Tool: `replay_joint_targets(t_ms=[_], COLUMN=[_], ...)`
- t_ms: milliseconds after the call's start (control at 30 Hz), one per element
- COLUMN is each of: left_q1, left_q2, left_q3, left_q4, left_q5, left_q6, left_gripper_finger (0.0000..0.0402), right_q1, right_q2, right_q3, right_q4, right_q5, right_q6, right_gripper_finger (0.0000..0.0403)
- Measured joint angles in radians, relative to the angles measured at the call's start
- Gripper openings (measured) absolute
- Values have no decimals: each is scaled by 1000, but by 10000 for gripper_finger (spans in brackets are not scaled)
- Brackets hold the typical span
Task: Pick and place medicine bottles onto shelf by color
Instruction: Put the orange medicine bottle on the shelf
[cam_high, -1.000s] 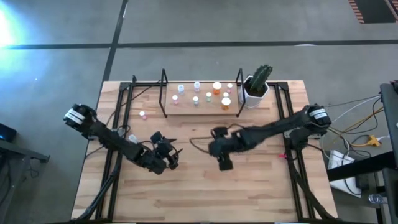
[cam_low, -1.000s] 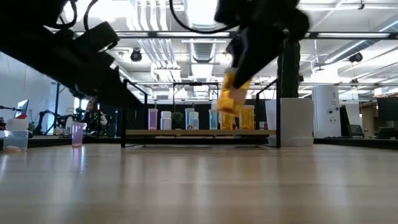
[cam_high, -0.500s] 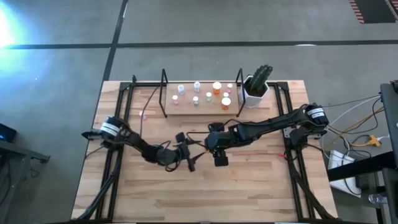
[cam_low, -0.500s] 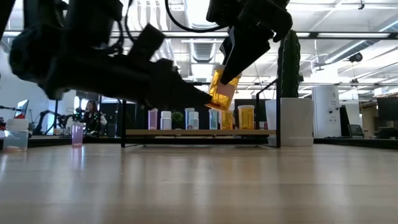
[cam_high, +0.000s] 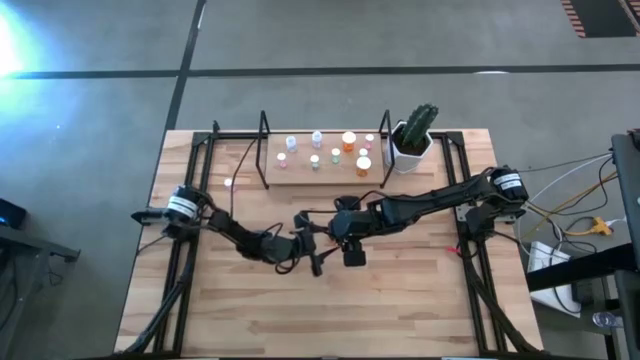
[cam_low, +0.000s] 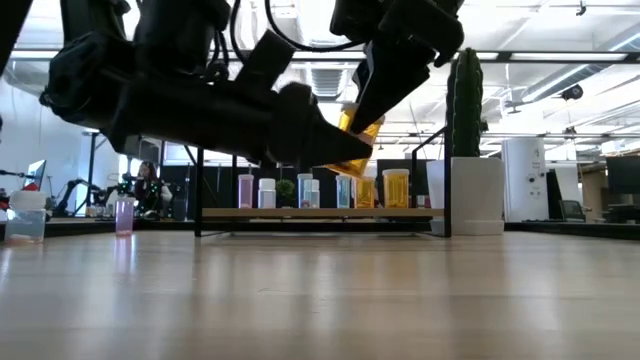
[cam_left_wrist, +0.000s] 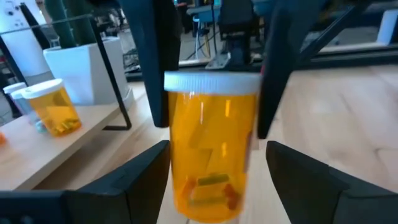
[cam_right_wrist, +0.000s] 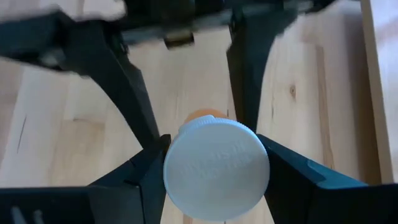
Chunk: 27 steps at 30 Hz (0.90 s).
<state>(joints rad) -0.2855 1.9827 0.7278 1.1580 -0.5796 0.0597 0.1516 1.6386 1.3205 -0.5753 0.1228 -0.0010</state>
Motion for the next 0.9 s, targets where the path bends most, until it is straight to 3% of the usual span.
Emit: replay_joint_targets(t_ms=[200, 533, 900], left_q1=[9, 9, 9], left_q2=[0, -1, -2], left_q3=[18, 3, -19], left_q4=[-50, -39, -40], left_q5=[3, 2, -3], left_q6=[0, 0, -36], left_gripper_finger=[237, 158, 179], right_q1=[0, 0, 0], right_q2=[0, 0, -47], right_q3=[0, 0, 0], right_q4=[35, 39, 59], right_q5=[0, -4, 0], right_q6=[0, 0, -60], right_gripper_finger=[201, 202, 276])
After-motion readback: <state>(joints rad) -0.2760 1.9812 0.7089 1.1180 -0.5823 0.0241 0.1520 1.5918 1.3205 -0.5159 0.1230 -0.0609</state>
